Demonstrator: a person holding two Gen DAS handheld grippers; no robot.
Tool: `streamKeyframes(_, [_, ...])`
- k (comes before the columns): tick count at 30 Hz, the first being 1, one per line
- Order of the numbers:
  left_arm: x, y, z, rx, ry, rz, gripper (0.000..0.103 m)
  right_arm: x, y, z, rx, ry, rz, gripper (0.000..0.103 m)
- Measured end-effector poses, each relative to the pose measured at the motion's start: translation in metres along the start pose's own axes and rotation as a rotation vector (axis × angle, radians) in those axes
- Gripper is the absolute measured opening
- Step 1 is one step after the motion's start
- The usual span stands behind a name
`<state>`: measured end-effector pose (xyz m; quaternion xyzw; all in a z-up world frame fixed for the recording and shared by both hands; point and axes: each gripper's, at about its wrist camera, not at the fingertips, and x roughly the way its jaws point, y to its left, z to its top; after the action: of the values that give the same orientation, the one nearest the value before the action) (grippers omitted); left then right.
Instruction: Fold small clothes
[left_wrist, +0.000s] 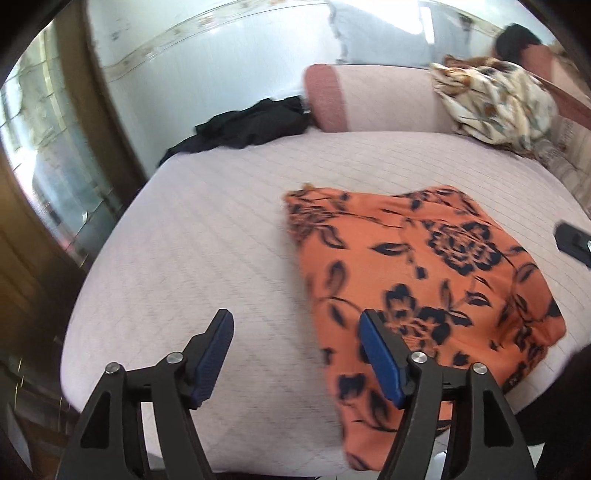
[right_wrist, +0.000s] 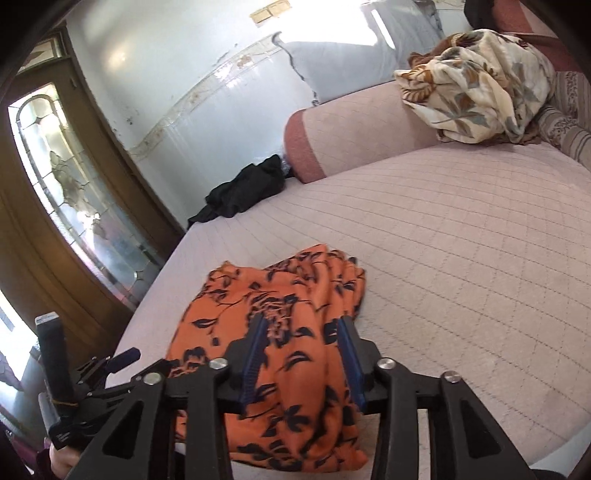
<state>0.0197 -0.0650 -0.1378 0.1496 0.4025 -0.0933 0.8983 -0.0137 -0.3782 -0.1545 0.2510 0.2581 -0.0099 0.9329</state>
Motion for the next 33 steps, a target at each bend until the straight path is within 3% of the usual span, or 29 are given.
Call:
streamKeyframes(4, [0.020,0.008,-0.002,-0.014,0.076,0.025,0.072,0.013,0.013,-0.006,-0.008,0.047,0.050,0.039])
streamKeyframes(8, [0.035,0.005,-0.011,0.009,0.116,0.058,0.072,0.056,0.000,-0.028,0.028,0.283,-0.003,0.036])
streamKeyframes(9, [0.035,0.007,-0.009,0.011,0.118,0.056,0.073,0.062,-0.002,-0.031,0.015,0.299,-0.017,0.029])
streamKeyframes(16, [0.047,0.015,0.042,-0.019,0.126,0.015,0.073,0.057,0.004,-0.001,-0.005,0.242,-0.006,0.029])
streamKeyframes(23, [0.115,0.001,0.101,-0.010,0.181,0.054,0.073,0.106,-0.016,0.044,0.046,0.266,0.047,0.029])
streamKeyframes(28, [0.161,-0.001,0.099,-0.016,0.270,0.077,0.076,0.160,-0.051,0.042,0.118,0.381,0.008,0.031])
streamKeyframes(33, [0.145,0.008,0.093,-0.073,0.236,0.056,0.077,0.150,-0.065,0.050,0.194,0.346,0.064,0.031])
